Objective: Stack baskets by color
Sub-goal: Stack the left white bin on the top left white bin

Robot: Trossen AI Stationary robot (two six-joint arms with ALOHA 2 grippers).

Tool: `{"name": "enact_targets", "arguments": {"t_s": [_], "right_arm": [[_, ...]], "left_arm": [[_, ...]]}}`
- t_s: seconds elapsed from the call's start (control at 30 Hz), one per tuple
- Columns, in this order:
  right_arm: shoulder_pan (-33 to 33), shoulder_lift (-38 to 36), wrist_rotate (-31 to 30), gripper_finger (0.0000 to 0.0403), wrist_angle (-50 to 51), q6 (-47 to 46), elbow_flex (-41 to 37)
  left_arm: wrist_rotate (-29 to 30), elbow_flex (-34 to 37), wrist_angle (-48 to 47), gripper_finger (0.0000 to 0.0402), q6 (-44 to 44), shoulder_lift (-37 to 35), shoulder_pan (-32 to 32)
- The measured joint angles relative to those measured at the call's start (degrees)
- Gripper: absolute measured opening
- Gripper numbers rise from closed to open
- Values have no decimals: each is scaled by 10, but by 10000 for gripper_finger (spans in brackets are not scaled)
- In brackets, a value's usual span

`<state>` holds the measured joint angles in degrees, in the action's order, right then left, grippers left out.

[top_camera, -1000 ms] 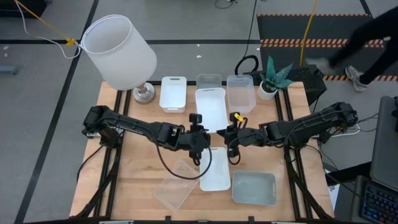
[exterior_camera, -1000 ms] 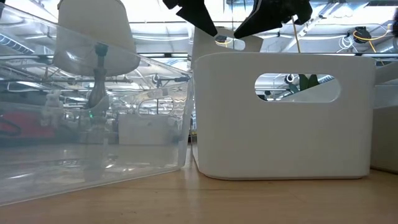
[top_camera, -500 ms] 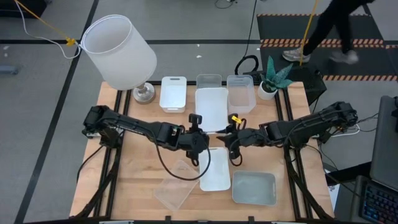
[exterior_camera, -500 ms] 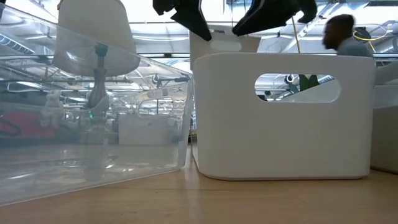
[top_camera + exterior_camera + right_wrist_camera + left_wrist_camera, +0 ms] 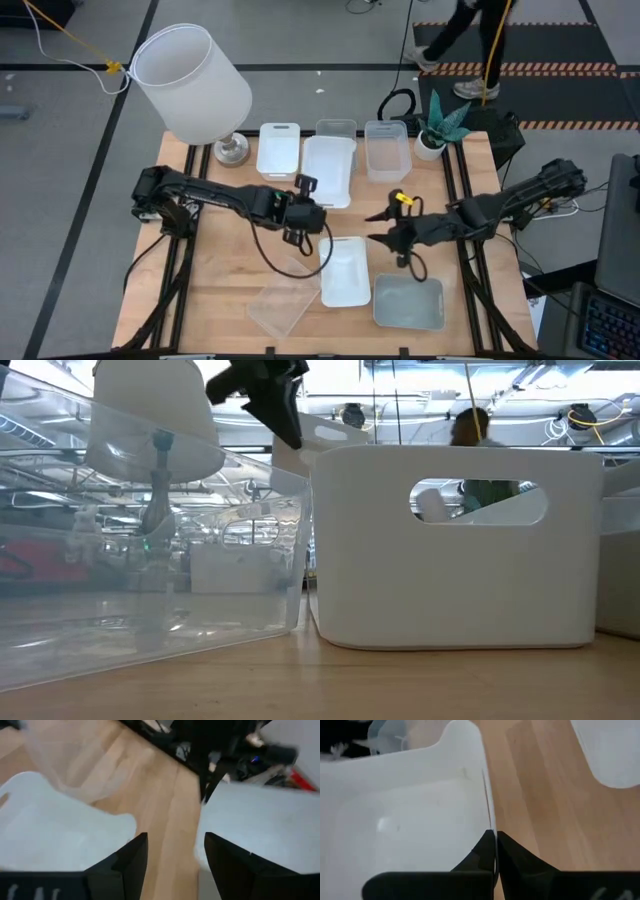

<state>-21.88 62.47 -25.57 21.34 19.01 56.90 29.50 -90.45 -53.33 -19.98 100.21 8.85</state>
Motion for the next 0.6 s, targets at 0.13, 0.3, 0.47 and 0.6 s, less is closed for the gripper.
{"name": "enact_targets", "arguments": {"t_s": [0.13, 0.3, 0.47, 0.6], "right_arm": [[-15, -40, 1, 183, 63, -36, 0], [-19, -73, 2, 176, 95, -70, 0], [-19, -90, 2, 176, 115, -93, 0], [-19, -95, 3, 176, 121, -85, 0]], "left_arm": [[-44, 0, -11, 3, -28, -38, -29], [-132, 0, -31, 3, -116, -86, -73], [-207, -1, -40, 2, -174, -117, -130], [-222, 30, -40, 2, -190, -124, -173]]}}
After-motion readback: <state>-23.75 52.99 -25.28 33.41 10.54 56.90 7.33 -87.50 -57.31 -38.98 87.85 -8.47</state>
